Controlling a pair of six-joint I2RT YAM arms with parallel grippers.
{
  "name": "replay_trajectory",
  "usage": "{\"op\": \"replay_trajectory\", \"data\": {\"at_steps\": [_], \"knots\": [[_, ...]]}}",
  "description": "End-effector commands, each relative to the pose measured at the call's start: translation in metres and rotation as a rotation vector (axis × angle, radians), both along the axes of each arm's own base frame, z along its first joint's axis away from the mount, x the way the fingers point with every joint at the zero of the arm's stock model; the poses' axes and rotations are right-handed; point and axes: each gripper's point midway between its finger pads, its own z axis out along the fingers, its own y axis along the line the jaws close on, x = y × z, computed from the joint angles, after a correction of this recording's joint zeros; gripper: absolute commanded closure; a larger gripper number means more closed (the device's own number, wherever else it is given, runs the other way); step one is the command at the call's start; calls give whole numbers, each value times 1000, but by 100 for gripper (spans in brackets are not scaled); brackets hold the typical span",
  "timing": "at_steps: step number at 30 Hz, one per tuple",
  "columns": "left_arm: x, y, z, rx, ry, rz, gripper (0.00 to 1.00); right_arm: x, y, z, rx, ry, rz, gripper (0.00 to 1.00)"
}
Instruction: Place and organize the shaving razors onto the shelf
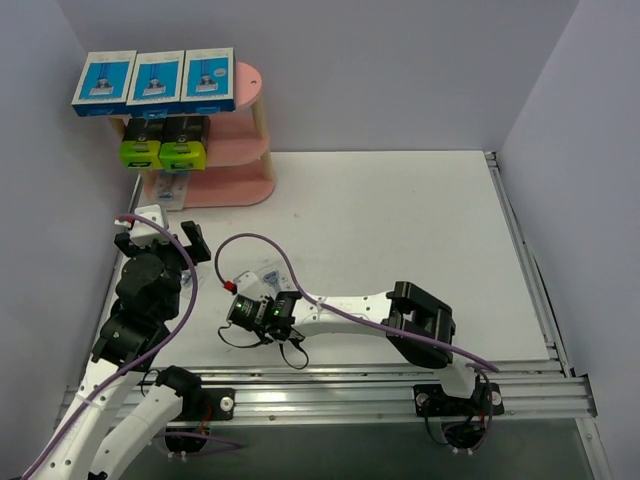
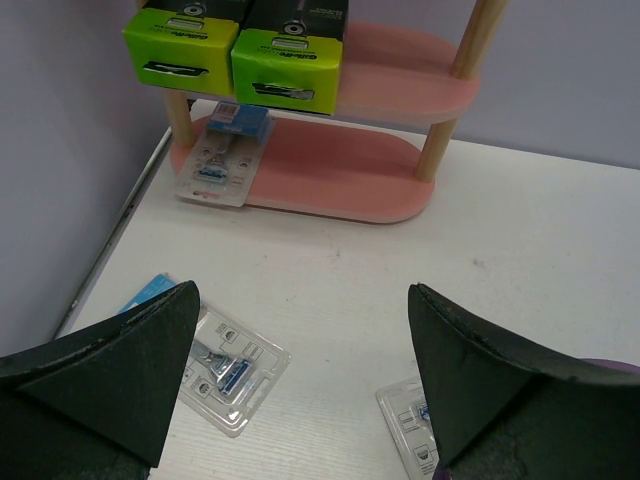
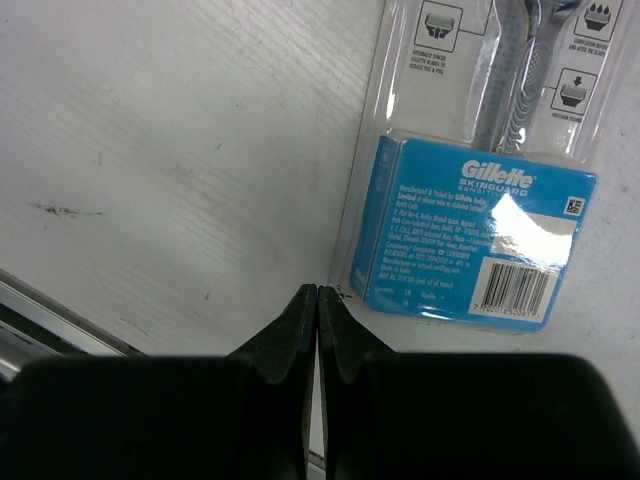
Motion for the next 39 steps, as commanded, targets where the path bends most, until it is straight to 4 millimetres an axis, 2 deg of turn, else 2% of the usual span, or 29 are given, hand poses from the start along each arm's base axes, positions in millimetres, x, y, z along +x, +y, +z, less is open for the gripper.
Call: {"op": "replay_trajectory", "data": {"at_steps": [1, 8, 9, 11, 12, 18, 19, 20, 23, 30, 31, 36, 37, 39], "knots": [[2, 2, 11, -15, -43, 11, 6, -1, 6, 0, 16, -3, -10, 100], [4, 1, 10, -12, -36, 7, 6, 9, -11, -14, -35, -17, -33, 100], [4, 1, 10, -12, -37, 7, 6, 12, -20, -20, -53, -12, -43, 100], [4, 1, 10, -12, -37, 7, 6, 17, -28, -19, -51, -17, -62, 100], [4, 1, 10, -12, -36, 7, 6, 23, -42, -25, -74, -13, -88, 100], [5, -1, 9, -11, -33, 3, 6, 48, -85, -14, -60, -24, -188, 100], [5, -1, 9, -12, -33, 1, 6, 52, -89, -5, -41, -33, -202, 100], [5, -1, 9, -12, -32, 0, 6, 58, -101, -8, -52, -32, -224, 100], [5, -2, 9, -11, -30, -2, 6, 70, -120, -1, -50, -41, -268, 100], [9, -7, 3, 0, -14, -26, 6, 95, -152, 3, -21, -31, -365, 100], [12, -12, 2, 4, -9, -45, 6, 98, -153, 6, -5, -29, -374, 100], [29, -61, -21, 56, 79, -292, 6, 113, -162, 12, 87, 10, -419, 100], [35, -70, -29, 75, 108, -328, 6, 114, -167, 14, 112, 19, -430, 100], [41, -89, -47, 117, 156, -428, 6, 115, -162, 18, 205, 58, -429, 97]]}}
